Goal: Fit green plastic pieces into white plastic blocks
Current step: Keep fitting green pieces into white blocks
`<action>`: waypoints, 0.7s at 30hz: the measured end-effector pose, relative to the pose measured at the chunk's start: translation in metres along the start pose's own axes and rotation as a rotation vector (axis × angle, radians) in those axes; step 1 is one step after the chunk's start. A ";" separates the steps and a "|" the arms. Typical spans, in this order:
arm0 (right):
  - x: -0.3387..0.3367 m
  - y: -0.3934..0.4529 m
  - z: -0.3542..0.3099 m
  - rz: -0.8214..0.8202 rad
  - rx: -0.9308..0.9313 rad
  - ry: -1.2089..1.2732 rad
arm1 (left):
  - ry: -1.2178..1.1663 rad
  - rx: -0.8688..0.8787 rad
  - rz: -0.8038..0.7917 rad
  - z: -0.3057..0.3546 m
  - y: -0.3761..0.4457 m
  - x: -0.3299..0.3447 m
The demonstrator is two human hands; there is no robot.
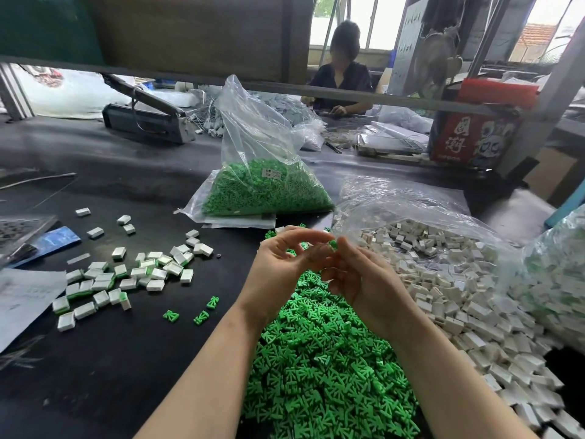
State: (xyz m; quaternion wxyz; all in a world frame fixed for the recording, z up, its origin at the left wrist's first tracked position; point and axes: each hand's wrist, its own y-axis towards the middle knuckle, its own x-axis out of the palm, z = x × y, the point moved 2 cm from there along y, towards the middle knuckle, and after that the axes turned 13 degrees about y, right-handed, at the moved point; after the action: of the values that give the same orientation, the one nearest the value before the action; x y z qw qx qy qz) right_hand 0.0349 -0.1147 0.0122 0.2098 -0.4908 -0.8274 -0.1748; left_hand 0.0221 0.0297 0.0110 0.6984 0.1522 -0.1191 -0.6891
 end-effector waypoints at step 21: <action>0.001 -0.003 -0.003 0.049 -0.171 -0.284 | 0.108 -0.039 0.045 0.008 -0.002 0.003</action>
State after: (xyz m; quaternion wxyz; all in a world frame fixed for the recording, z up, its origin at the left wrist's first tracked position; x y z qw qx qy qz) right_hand 0.0322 -0.1169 0.0150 0.0525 -0.5467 -0.8185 -0.1685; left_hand 0.0170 0.0265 0.0175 0.7218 0.1726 -0.0712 -0.6664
